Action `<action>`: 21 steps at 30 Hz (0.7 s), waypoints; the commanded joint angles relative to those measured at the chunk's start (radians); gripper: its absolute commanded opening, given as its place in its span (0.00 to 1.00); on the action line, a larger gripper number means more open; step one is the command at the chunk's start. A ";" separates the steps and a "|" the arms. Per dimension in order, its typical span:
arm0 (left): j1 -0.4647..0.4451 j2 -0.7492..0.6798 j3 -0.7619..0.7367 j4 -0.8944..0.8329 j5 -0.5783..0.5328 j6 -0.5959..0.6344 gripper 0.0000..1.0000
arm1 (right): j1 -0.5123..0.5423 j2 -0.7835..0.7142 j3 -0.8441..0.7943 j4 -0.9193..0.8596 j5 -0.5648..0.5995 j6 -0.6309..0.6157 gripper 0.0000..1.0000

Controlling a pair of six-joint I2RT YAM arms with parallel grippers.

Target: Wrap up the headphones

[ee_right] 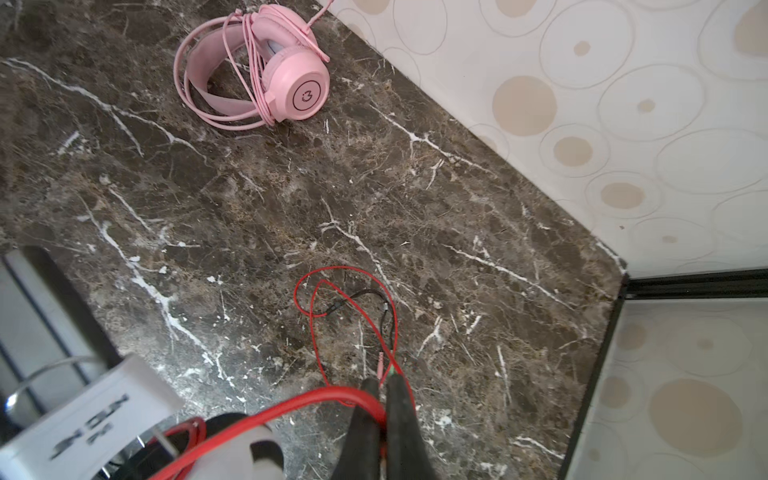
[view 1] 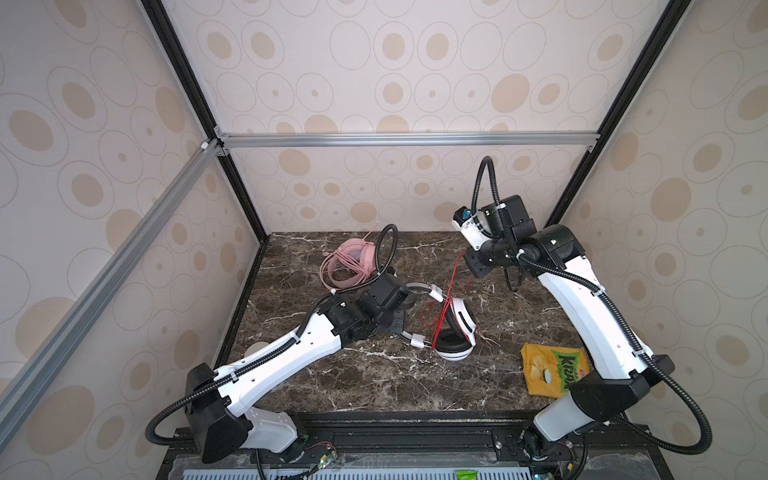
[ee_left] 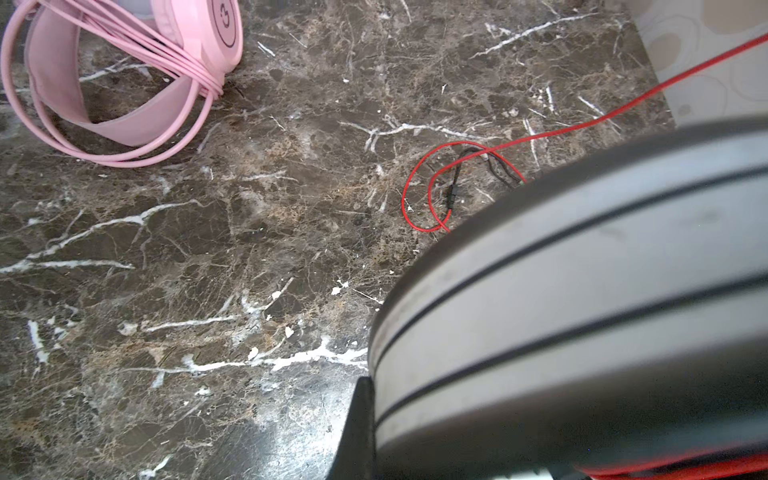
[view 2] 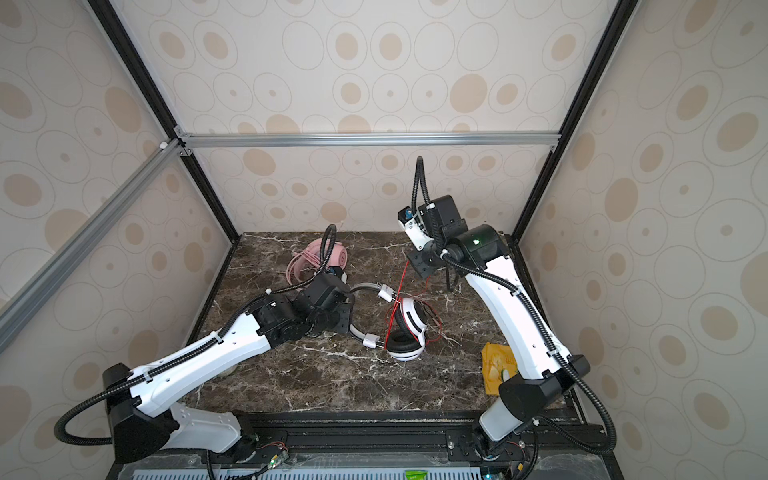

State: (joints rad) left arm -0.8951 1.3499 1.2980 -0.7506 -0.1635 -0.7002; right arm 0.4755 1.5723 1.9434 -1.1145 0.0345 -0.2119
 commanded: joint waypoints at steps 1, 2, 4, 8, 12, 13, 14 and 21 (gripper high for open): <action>-0.008 -0.046 0.008 0.101 0.057 0.032 0.00 | -0.034 -0.016 -0.044 0.071 -0.158 0.051 0.00; -0.008 -0.049 0.011 0.101 0.056 0.032 0.00 | -0.046 -0.016 -0.061 0.082 -0.175 0.061 0.00; -0.007 -0.054 0.023 0.093 0.044 0.027 0.00 | -0.077 -0.027 -0.121 0.122 -0.222 0.093 0.00; 0.012 -0.088 0.034 0.098 0.032 0.013 0.00 | -0.136 -0.057 -0.289 0.223 -0.308 0.138 0.00; 0.108 -0.149 0.017 0.166 0.150 -0.021 0.00 | -0.182 -0.052 -0.410 0.260 -0.509 0.189 0.16; 0.142 -0.162 0.017 0.186 0.186 -0.029 0.00 | -0.190 -0.053 -0.427 0.274 -0.601 0.206 0.25; 0.169 -0.172 0.017 0.202 0.221 -0.040 0.00 | -0.190 -0.054 -0.443 0.282 -0.673 0.221 0.31; 0.393 -0.156 0.091 0.246 0.389 -0.129 0.00 | -0.283 -0.191 -0.631 0.524 -0.891 0.418 0.50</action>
State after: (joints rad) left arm -0.5518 1.1900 1.3079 -0.6090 0.1135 -0.7544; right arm 0.2176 1.4631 1.3521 -0.7273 -0.7105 0.1047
